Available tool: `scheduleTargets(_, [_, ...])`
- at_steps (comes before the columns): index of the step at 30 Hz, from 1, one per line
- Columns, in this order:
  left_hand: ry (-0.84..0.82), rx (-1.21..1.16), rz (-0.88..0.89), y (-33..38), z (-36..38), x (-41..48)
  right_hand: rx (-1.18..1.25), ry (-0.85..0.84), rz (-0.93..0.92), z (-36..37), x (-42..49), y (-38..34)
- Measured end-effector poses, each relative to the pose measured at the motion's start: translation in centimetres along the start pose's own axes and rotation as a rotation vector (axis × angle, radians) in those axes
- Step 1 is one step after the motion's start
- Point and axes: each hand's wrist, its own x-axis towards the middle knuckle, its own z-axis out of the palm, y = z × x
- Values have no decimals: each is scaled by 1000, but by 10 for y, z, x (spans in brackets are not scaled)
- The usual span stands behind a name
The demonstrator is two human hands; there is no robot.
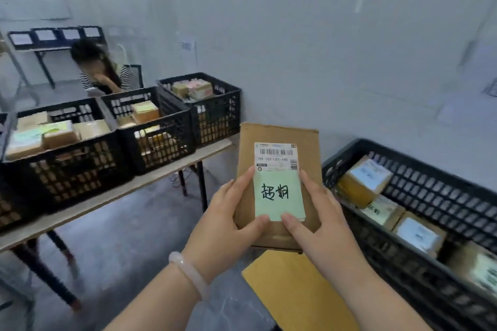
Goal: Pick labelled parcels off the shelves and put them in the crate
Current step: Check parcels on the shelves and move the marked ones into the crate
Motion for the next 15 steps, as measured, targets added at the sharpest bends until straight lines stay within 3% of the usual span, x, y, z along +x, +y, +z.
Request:
scheduleTargets(6, [-247, -143, 222, 19, 42, 65, -86, 306, 141, -37, -3, 9])
scheduleTargets(15, [-673, -313, 390, 80, 131, 113, -258, 674, 353, -95, -41, 34])
